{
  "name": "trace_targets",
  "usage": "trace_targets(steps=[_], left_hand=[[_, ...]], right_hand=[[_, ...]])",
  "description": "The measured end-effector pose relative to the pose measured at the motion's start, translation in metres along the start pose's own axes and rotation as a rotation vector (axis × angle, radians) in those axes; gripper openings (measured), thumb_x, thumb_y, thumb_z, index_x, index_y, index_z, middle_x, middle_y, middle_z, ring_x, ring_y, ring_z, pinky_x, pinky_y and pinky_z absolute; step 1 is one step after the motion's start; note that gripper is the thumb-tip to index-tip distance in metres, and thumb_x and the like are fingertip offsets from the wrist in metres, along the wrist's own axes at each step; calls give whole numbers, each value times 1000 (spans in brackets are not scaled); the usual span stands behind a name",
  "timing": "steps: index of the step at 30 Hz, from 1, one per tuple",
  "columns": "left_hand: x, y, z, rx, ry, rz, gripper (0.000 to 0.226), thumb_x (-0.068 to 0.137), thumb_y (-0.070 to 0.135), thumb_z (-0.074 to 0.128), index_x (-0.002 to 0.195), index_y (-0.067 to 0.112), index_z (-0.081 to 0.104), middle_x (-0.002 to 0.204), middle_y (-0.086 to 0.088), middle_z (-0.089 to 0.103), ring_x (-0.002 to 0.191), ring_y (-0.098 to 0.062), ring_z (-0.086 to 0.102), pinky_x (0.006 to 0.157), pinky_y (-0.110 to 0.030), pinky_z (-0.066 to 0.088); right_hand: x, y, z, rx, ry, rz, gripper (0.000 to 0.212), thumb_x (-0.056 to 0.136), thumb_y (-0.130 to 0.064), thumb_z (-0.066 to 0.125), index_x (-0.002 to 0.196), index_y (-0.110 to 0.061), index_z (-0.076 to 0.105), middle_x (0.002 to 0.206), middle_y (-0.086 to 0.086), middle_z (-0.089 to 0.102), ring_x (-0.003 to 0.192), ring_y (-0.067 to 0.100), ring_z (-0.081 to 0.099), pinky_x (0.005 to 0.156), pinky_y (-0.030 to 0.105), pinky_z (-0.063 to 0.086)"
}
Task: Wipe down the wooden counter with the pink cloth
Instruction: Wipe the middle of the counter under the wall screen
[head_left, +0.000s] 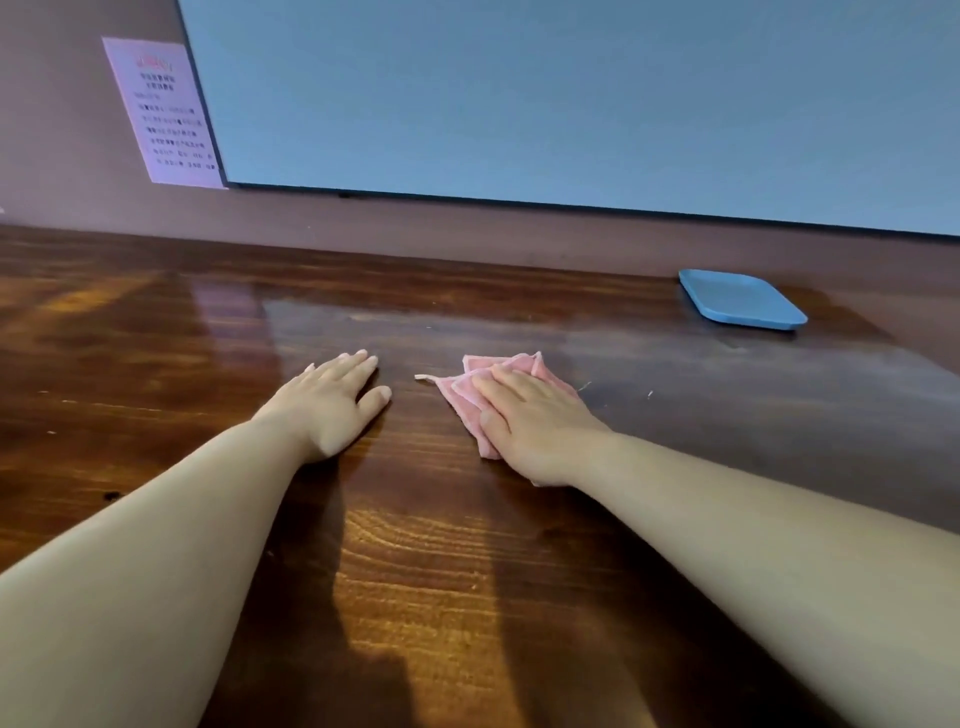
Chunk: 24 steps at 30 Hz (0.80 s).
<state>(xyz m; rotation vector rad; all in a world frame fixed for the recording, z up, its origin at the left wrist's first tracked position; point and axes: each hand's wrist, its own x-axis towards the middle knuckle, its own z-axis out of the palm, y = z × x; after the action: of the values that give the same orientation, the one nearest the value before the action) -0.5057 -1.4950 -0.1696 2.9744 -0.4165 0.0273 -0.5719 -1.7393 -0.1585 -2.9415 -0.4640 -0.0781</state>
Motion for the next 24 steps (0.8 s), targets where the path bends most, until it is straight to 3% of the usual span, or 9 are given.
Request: trace_targets(steps=[4, 8, 11, 14, 16, 18, 20, 22, 24], left_hand=[[2, 1, -1, -56, -15, -48, 59, 101, 49, 30, 153, 23, 23, 161, 4, 14, 148, -13, 8, 120, -39, 6], [9, 30, -12, -82, -63, -230, 64, 99, 54, 30, 150, 16, 30, 160, -2, 21, 146, -22, 18, 119, -44, 13], [7, 60, -13, 75, -113, -373, 70, 96, 60, 27, 149, 14, 29, 158, -4, 23, 144, -26, 23, 117, -48, 15], [3, 85, -15, 206, -117, -399, 58, 98, 45, 29, 147, 13, 34, 153, -8, 32, 141, -26, 29, 117, -52, 11], [0, 100, -14, 147, -47, -359, 56, 98, 42, 32, 147, 15, 33, 155, -5, 31, 143, -24, 25, 117, -50, 9], [-6, 120, -8, 43, 19, -283, 60, 99, 45, 34, 151, 18, 25, 160, -1, 19, 147, -19, 15, 118, -47, 5], [-12, 137, 0, 6, 33, -217, 63, 99, 47, 34, 153, 20, 19, 162, 2, 11, 148, -16, 8, 118, -46, 2], [-14, 149, 7, -26, 12, -200, 63, 99, 47, 33, 154, 21, 15, 162, 3, 9, 148, -16, 6, 118, -45, 2], [-13, 157, 11, -51, 6, -221, 61, 101, 44, 31, 154, 21, 15, 162, 3, 8, 148, -16, 5, 119, -45, 2]], right_hand=[[-23, 20, 9, -4, 41, -44, 43, 103, -31, 18, 134, -26, 46, 144, -7, 45, 142, 15, 30, 125, 41, 2], [-7, 42, -8, 11, -8, 99, 45, 105, -28, 16, 141, -28, 42, 150, -6, 42, 144, 18, 26, 123, 40, 7], [-17, 47, -4, -34, -44, 6, 46, 103, -34, 14, 144, -29, 34, 153, -8, 34, 146, 17, 24, 122, 42, 12], [-47, 56, 0, 15, -13, -132, 53, 96, -38, 9, 141, -33, 36, 148, -12, 37, 141, 13, 29, 119, 39, 18], [-45, 64, -9, 5, -17, -102, 47, 101, -31, 17, 143, -31, 38, 145, -10, 40, 139, 13, 31, 119, 39, 17], [-35, 65, -20, -24, -46, 16, 42, 102, -17, 37, 142, -26, 42, 144, -7, 40, 141, 18, 29, 119, 44, 14], [-33, 62, -25, -58, -100, 64, 48, 102, -21, 44, 149, -27, 37, 157, -2, 29, 151, 25, 16, 122, 48, 7], [-45, 64, -25, 9, -116, 102, 56, 105, -45, 31, 158, -36, 17, 169, -1, 1, 155, 25, -8, 124, 48, -4], [-63, 68, -21, -4, -97, 106, 63, 103, -57, 23, 160, -41, 1, 168, -3, -13, 154, 22, -19, 123, 50, -8]])
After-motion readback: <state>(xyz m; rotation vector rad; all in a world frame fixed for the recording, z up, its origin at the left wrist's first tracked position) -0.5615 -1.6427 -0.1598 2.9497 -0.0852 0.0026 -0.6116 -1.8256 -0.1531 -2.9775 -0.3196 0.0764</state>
